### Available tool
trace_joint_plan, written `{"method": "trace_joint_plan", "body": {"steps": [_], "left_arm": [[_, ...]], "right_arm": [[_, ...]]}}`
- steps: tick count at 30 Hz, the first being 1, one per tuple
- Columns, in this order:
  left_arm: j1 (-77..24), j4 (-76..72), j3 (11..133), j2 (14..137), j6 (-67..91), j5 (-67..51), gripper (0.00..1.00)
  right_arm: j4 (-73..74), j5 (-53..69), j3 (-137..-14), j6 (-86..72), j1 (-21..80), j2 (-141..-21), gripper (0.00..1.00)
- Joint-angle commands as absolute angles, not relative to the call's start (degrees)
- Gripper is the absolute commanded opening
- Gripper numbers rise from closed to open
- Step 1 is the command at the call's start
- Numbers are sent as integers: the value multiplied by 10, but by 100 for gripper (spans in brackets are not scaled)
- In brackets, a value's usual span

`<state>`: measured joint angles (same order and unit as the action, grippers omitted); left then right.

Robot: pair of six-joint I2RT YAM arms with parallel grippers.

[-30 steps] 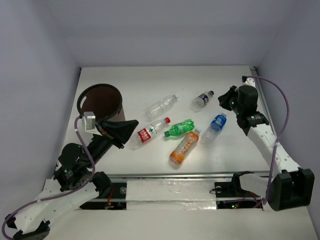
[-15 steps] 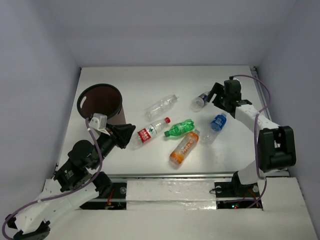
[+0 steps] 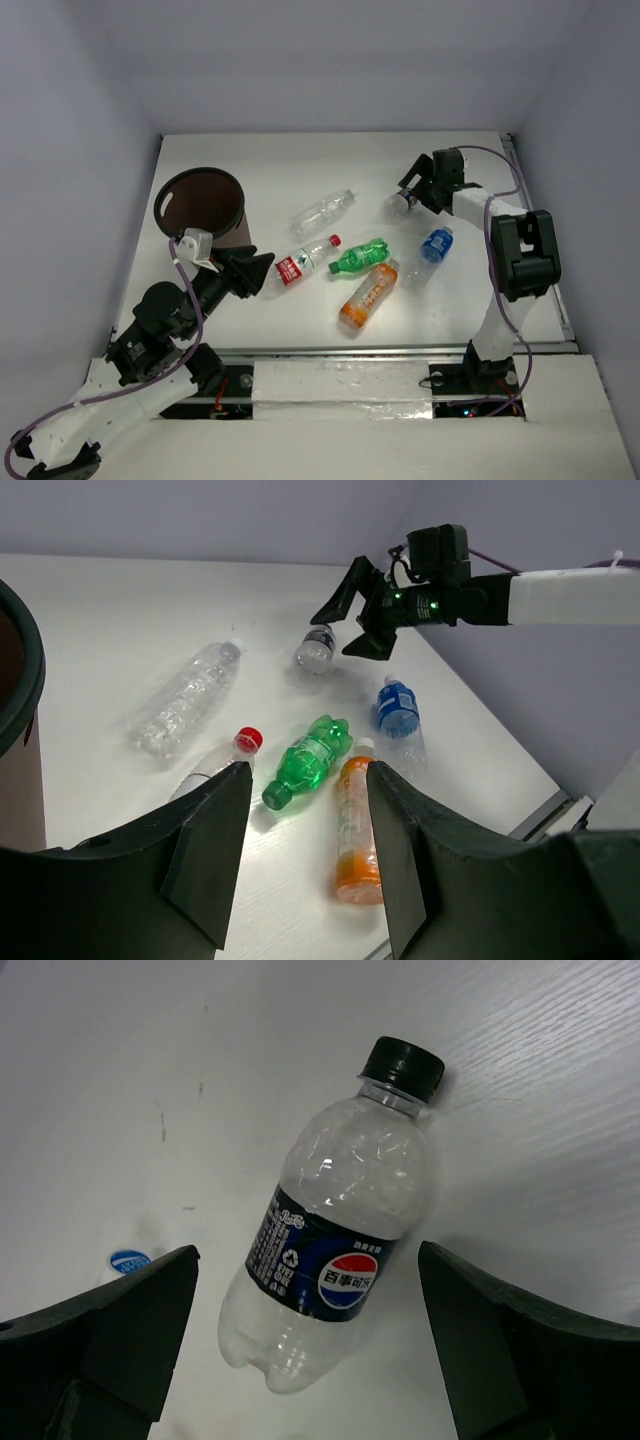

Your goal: Put the plastic bottles in the bin

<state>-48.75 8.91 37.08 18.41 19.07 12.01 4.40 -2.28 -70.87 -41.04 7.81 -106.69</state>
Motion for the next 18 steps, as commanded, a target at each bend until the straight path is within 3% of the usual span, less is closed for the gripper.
{"method": "trace_joint_plan", "body": {"steps": [1,4,10,18], "left_arm": [[-485,69,372,176,178,109,47],[-480,66,372,176,174,102,46],[-468,62,371,172,173,91,46],[-463,59,370,156,174,82,46]], "right_arm": [[28,-21,-748,-435,78,-1088,95],[44,-17,-771,-439,78,-1106,77],[79,-5,-799,-425,78,-1135,61],[149,33,-846,-382,78,-1157,67]]}}
